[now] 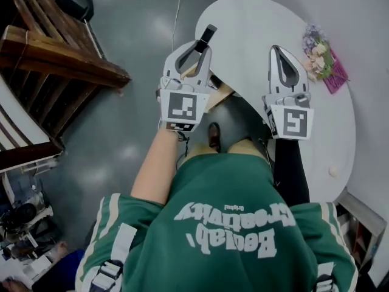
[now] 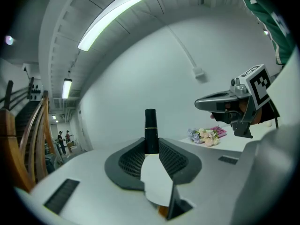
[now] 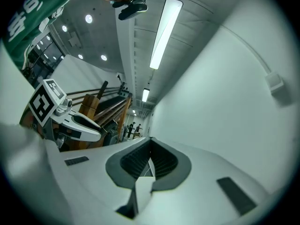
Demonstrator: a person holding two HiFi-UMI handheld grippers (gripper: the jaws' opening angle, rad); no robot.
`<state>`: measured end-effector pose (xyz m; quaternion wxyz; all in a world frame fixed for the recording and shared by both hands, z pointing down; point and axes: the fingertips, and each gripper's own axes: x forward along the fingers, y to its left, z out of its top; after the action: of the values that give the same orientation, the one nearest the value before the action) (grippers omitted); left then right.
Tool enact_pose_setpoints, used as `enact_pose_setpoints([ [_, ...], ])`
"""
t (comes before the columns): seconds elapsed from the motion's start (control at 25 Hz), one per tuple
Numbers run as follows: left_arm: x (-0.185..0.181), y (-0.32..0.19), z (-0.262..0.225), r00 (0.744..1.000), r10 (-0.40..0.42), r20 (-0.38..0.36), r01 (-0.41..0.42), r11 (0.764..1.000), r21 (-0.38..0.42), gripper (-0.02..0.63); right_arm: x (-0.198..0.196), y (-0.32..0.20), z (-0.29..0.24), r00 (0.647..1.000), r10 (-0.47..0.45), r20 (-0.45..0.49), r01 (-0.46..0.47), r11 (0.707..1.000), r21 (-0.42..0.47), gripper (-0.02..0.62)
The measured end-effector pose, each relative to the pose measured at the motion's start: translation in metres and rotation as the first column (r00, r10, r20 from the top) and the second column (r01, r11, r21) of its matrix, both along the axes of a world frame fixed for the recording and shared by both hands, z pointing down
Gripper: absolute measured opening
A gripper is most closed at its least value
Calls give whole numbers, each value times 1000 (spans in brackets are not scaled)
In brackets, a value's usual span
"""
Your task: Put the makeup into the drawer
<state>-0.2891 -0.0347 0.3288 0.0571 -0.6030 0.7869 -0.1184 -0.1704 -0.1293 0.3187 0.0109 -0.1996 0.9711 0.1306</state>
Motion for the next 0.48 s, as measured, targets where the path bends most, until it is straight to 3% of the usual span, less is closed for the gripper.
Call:
enact_pose_setpoints([
  [0.28,-49,42,8,997,-82,-2,82,997,-4,104,-59,25,4,997,-79,-20,79,997,-2,9],
  [0.36,-52,44,25,997,-71,-17,70,996,-50,104,-68,28,8,995,-89,-35,89,996,-7,9],
  [0.48,-53,45,91,997,-35,-64,22,980,-196,104,-75,31,16,994,-100,-49,99,995,-8,9],
])
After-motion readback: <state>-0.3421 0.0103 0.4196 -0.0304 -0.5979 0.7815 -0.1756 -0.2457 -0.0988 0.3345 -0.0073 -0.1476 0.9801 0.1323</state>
